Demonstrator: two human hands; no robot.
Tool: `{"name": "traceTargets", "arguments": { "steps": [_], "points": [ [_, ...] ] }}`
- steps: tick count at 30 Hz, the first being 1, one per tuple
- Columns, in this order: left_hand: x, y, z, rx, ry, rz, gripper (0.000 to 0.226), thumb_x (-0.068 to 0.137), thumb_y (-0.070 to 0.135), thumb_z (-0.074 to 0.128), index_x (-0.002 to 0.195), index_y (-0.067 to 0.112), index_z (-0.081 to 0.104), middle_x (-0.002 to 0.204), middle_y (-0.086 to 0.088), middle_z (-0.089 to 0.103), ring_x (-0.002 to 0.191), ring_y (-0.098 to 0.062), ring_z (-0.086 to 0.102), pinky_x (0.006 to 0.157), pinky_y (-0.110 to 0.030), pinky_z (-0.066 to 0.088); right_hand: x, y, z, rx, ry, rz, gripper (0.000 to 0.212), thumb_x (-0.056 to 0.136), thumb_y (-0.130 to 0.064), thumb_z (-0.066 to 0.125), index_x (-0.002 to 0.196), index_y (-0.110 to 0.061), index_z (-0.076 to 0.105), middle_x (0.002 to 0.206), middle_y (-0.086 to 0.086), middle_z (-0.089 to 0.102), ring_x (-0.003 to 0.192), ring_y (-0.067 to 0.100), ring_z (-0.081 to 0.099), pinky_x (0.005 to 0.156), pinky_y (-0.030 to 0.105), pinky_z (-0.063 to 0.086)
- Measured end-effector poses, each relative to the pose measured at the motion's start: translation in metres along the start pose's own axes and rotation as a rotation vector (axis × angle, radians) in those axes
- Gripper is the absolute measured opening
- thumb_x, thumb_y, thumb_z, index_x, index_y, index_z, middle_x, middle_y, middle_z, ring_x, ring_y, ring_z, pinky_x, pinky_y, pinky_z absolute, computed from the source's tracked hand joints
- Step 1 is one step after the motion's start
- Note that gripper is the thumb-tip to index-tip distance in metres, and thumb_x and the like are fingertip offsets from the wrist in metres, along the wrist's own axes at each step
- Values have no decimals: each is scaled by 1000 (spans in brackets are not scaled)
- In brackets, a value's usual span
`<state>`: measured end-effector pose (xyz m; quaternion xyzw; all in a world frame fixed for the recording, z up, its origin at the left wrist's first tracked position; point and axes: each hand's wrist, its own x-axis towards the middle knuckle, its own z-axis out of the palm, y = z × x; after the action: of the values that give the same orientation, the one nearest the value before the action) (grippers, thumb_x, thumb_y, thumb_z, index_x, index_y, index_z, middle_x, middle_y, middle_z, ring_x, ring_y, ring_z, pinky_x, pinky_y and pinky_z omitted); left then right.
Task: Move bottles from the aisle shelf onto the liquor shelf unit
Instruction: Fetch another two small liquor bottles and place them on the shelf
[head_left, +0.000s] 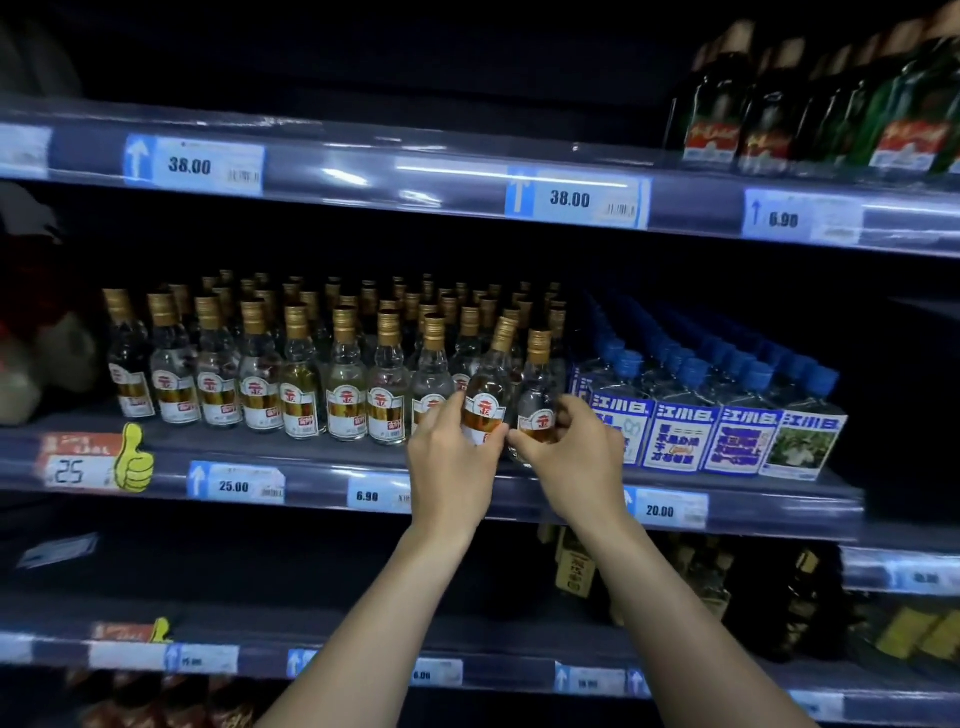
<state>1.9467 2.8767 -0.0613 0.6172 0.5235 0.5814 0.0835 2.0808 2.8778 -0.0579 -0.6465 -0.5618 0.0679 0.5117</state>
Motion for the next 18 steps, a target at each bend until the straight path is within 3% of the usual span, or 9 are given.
{"name": "traceTargets", "arguments": {
  "steps": [3,10,13,18],
  "points": [
    [0,2,1,44,-1,25,53,81,28,84,126,7,65,111,-7,72,102,-22,66,87,-24,49,1,3,-1,0,-10,-7,42,73,-41,89,105,-29,65,90,-12,75,86,8,70,79,26,56],
    [1,5,2,126,25,0,42,79,32,84,115,13,71,98,-2,75,94,-24,65,83,-34,53,1,7,-8,-46,-89,-44,51,74,-37,84,120,-24,64,97,-7,76,91,18,71,85,42,60],
    [0,6,5,110,13,-33,36,82,32,81,112,15,69,95,2,74,89,-16,67,82,-36,56,2,7,-9,-39,-85,-34,56,75,-38,87,124,-24,63,101,-7,76,95,17,71,87,40,60],
    [0,2,9,201,2,-56,55,81,39,81,124,8,65,111,-5,71,102,-23,66,89,-39,54,3,8,-8,-38,-80,-26,45,74,-40,89,110,-25,67,91,-12,75,86,9,70,82,30,60]
  ]
}}
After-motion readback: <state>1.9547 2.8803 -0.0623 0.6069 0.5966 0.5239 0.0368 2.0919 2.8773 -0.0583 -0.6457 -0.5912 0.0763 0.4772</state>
